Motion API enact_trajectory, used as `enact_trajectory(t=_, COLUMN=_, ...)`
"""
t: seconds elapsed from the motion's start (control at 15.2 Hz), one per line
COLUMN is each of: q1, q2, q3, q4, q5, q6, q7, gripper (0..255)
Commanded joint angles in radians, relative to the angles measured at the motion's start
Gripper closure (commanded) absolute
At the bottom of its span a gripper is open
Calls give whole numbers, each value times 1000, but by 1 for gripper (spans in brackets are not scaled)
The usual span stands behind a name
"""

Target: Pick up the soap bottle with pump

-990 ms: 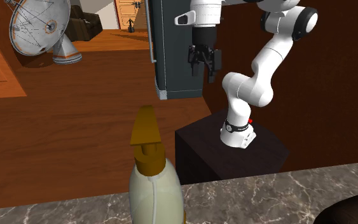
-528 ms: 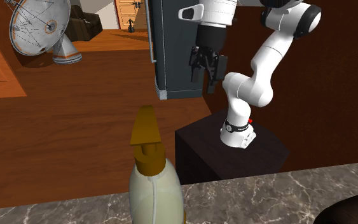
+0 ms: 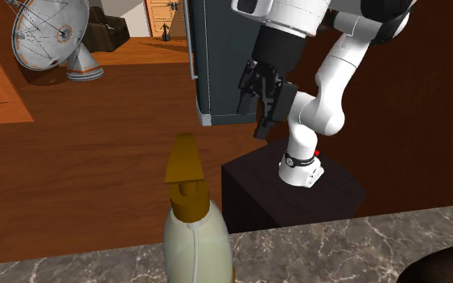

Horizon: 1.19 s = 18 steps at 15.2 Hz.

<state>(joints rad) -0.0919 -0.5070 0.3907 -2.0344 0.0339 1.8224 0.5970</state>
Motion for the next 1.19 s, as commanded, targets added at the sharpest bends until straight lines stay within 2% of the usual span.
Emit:
enact_trajectory(t=0.0, q1=-25, q2=58, q3=57, q4=59, q5=-45, q6=20, q7=78, gripper=0)
enact_trajectory(t=0.33, q1=-89, q2=243, q3=219, q4=254, q5=-221, q6=19, q7=292, gripper=0)
enact_trajectory(t=0.59, q1=-107, q2=448, q3=359, q4=460, q5=-448, q6=-53, q7=483, gripper=0)
enact_trajectory(t=0.73, q1=-70, q2=577, q3=413, q4=587, q5=-596, q6=-124, q7=576, gripper=0)
enact_trajectory(t=0.92, q1=64, q2=774, q3=430, q4=805, q5=-818, q6=-255, q7=667, gripper=0)
enact_trajectory(t=1.12, q1=47, q2=747, q3=418, q4=737, q5=-794, q6=-205, q7=684, gripper=0)
